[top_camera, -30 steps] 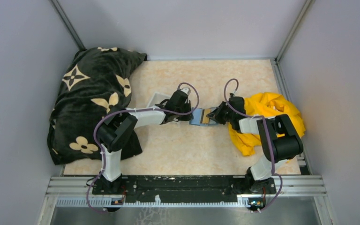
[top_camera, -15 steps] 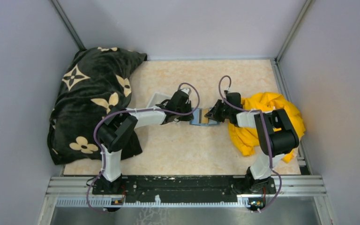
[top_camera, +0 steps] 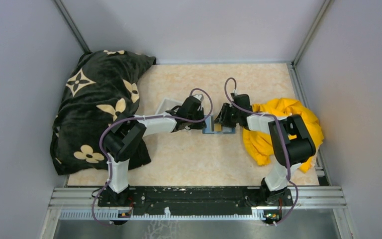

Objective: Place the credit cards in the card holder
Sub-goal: Insert the credit card into the card holder.

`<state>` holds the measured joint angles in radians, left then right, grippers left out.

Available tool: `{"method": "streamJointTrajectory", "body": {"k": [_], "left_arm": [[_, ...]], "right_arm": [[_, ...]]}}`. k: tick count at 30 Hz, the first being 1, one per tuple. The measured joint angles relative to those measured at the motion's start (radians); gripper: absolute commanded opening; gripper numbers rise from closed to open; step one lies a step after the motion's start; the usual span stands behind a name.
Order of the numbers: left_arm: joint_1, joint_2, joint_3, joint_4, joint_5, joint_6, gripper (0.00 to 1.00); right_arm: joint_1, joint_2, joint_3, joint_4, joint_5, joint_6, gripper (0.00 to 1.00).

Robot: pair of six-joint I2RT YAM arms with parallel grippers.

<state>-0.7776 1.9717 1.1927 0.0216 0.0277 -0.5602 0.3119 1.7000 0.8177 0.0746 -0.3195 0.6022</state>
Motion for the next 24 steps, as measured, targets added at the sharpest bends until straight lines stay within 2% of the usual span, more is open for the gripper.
{"method": "streamJointTrajectory", "body": {"k": [17, 24], "left_arm": [[0.0, 0.0, -0.001, 0.0, 0.048, -0.044, 0.18], [0.0, -0.011, -0.028, 0.032, 0.045, -0.064, 0.24]], "right_arm": [[0.087, 0.005, 0.068, -0.107, 0.137, -0.067, 0.41], [0.101, 0.005, 0.075, -0.116, 0.154, -0.092, 0.46]]}}
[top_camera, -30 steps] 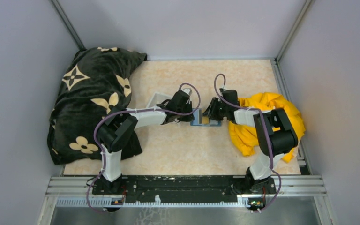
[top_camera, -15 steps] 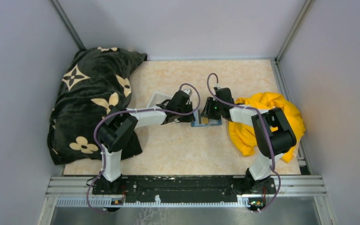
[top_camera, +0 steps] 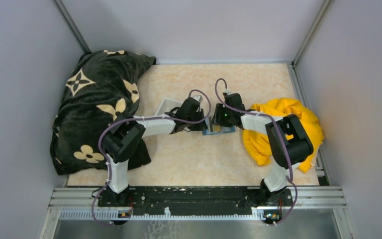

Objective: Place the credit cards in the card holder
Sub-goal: Insert the credit card into the card holder.

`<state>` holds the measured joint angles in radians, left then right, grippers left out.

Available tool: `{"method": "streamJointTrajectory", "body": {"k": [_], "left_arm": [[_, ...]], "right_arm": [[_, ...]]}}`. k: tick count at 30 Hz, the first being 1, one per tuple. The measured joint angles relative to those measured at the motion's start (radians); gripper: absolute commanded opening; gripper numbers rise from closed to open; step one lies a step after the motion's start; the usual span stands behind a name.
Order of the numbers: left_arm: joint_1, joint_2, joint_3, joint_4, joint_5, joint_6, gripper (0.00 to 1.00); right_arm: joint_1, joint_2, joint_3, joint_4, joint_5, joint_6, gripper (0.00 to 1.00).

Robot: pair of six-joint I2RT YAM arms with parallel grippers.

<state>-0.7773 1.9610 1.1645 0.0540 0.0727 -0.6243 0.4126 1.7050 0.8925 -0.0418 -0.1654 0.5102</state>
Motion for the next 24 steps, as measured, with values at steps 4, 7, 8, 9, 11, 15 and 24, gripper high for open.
{"method": "streamJointTrajectory", "body": {"k": [4, 7, 8, 9, 11, 15, 24], "left_arm": [[0.0, -0.032, -0.04, 0.02, -0.021, -0.018, 0.26], [-0.001, -0.058, -0.058, 0.026, -0.04, -0.027, 0.29], [-0.002, -0.069, -0.064, 0.031, -0.05, -0.031, 0.29], [-0.002, -0.076, -0.068, 0.034, -0.057, -0.034, 0.29], [-0.002, -0.098, -0.085, 0.043, -0.076, -0.038, 0.29], [-0.002, -0.13, -0.111, 0.044, -0.108, -0.042, 0.28], [-0.003, -0.136, -0.153, 0.047, -0.133, -0.056, 0.22]], "right_arm": [[0.013, -0.002, 0.006, -0.009, -0.001, -0.021, 0.51], [0.02, -0.004, 0.007, -0.013, -0.001, -0.033, 0.53], [0.023, -0.005, 0.008, -0.013, -0.001, -0.039, 0.53], [0.024, -0.005, 0.008, -0.013, 0.0, -0.041, 0.54], [0.025, -0.005, 0.013, -0.024, 0.0, -0.049, 0.57], [0.029, -0.006, 0.021, -0.036, 0.001, -0.061, 0.6], [0.058, -0.006, 0.047, -0.089, 0.045, -0.092, 0.66]]}}
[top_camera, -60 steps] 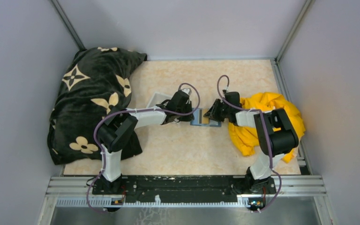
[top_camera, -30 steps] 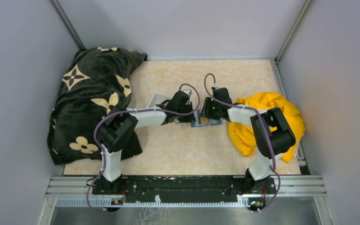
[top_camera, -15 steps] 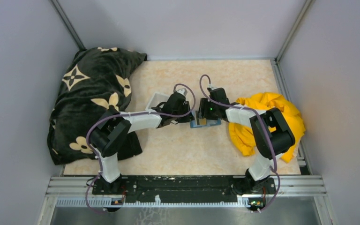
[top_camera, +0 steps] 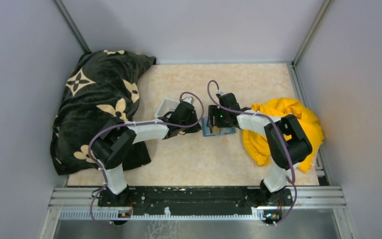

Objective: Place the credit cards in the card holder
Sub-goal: Insert the credit card into the card holder.

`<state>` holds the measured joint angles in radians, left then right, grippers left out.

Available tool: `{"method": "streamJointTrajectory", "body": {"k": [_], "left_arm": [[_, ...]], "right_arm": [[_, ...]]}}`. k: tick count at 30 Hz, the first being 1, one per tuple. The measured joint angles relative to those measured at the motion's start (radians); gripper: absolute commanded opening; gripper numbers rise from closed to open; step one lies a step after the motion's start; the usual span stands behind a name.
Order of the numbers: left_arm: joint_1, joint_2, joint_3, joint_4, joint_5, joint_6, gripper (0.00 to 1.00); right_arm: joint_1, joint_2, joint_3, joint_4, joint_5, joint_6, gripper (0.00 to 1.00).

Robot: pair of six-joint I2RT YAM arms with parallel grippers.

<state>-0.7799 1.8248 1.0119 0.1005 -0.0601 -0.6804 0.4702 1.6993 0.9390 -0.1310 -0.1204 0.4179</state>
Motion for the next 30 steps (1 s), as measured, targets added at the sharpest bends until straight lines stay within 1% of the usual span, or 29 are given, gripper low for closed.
{"method": "streamJointTrajectory", "body": {"k": [13, 24, 27, 30], "left_arm": [[-0.023, 0.0, -0.03, 0.006, -0.001, -0.009, 0.16], [-0.032, 0.0, -0.063, 0.031, -0.005, -0.023, 0.14], [-0.032, 0.0, -0.063, 0.035, -0.007, -0.024, 0.13], [-0.032, 0.0, -0.064, 0.038, -0.008, -0.027, 0.13]], "right_arm": [[0.078, 0.05, 0.09, -0.092, 0.113, -0.032, 0.7], [0.139, 0.104, 0.164, -0.165, 0.233, -0.045, 0.7], [0.155, 0.118, 0.184, -0.188, 0.265, -0.051, 0.67], [0.169, 0.13, 0.2, -0.207, 0.297, -0.058, 0.6]]}}
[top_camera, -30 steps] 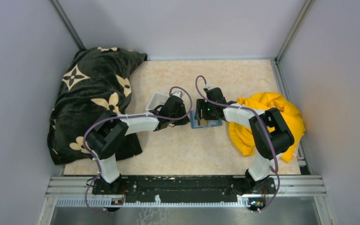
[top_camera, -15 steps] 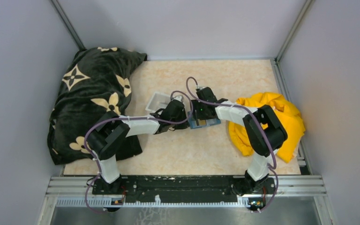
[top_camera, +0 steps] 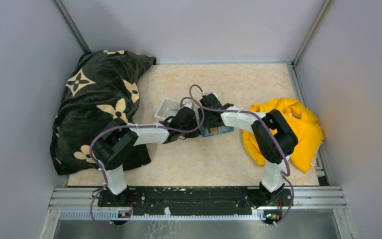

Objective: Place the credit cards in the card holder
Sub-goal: Insert the credit card into the card holder.

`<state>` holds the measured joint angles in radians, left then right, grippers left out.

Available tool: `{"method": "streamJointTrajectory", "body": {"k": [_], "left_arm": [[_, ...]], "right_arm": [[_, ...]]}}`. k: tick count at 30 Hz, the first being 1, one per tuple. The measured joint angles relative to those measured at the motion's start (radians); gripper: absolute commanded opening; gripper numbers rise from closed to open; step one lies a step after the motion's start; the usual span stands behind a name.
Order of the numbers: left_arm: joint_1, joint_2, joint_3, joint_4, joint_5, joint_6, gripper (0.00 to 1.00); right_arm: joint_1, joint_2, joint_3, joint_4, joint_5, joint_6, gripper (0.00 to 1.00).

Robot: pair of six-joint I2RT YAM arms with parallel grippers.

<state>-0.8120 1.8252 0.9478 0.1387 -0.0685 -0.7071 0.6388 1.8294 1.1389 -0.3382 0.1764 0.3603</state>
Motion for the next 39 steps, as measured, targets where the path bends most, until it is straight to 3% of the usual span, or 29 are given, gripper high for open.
{"method": "streamJointTrajectory", "body": {"k": [7, 18, 39], "left_arm": [[0.0, 0.0, -0.005, 0.008, -0.001, -0.007, 0.12], [0.0, 0.0, -0.012, 0.017, -0.006, -0.017, 0.12], [0.0, -0.09, -0.015, -0.02, -0.061, -0.017, 0.16]], "right_arm": [[0.008, 0.005, 0.008, -0.002, 0.034, 0.002, 0.53], [0.016, 0.005, 0.008, 0.0, 0.041, 0.002, 0.68], [-0.006, -0.141, -0.03, -0.011, -0.024, 0.017, 0.7]]}}
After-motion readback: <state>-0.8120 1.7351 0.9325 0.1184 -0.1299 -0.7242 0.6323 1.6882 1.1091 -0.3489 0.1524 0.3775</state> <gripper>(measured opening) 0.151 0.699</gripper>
